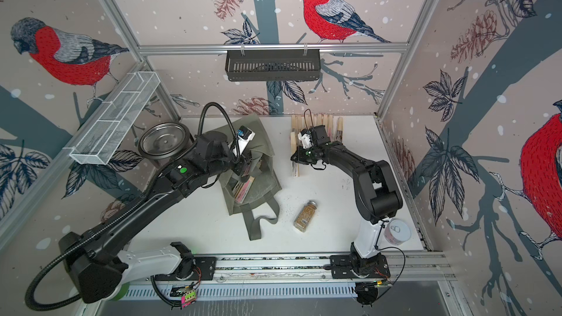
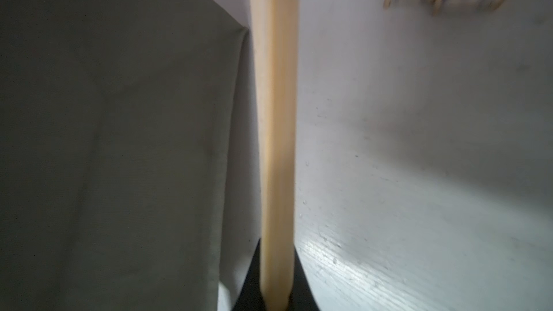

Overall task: Take out the folding fans from the tote bags
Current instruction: Place the folding fan at the center of the board.

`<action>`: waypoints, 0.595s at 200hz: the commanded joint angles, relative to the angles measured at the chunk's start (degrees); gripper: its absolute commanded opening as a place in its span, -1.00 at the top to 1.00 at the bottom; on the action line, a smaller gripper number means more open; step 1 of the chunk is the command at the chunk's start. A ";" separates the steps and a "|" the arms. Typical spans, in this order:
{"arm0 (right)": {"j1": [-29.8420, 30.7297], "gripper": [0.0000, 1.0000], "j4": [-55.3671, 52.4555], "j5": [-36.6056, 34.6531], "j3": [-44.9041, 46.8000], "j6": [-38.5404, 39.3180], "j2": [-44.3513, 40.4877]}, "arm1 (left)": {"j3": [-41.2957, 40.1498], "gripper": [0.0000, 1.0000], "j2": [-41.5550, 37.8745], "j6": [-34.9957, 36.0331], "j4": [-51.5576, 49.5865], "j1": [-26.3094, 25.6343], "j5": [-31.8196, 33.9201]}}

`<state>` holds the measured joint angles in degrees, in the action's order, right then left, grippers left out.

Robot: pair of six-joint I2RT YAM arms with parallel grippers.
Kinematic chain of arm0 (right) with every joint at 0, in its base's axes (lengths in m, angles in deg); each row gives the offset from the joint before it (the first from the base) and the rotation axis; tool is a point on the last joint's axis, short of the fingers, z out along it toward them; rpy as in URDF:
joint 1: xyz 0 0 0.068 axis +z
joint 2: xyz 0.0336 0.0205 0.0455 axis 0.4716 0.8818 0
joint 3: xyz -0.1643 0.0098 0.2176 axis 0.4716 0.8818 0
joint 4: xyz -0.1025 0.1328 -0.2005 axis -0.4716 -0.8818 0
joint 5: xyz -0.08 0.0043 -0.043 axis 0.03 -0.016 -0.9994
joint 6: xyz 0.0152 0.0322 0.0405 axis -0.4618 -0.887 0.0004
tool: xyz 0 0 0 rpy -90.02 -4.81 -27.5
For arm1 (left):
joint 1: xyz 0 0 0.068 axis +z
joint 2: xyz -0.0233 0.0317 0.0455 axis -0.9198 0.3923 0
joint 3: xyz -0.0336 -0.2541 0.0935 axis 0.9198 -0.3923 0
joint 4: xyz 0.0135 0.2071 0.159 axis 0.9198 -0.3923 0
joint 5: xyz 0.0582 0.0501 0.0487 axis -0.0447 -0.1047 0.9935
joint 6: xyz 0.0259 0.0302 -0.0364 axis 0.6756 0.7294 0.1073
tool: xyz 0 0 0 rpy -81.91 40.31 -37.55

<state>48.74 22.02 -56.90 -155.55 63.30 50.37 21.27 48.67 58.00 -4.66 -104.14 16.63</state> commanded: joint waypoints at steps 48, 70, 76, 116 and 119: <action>-0.57 0.80 0.57 -0.22 2.62 3.28 4.65 | 0.18 1.00 -0.27 0.46 1.84 0.08 0.15; -1.00 0.80 -0.52 -0.50 1.65 3.88 6.40 | 0.23 1.00 -0.09 0.46 1.89 0.09 0.03; -1.13 0.81 -0.51 -0.53 1.44 4.05 6.69 | 0.22 1.00 -0.06 0.46 1.89 0.11 0.06; -1.50 0.81 -0.55 -0.95 -0.31 3.80 9.51 | 0.20 1.00 -0.07 0.46 1.78 0.09 0.23; -1.50 0.81 -0.63 -1.00 -0.62 3.80 9.76 | 0.20 1.00 -0.13 0.46 1.78 0.06 0.24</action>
<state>47.36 21.62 -56.16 -154.94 65.93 58.35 21.27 48.69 58.02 -4.66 -104.14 16.61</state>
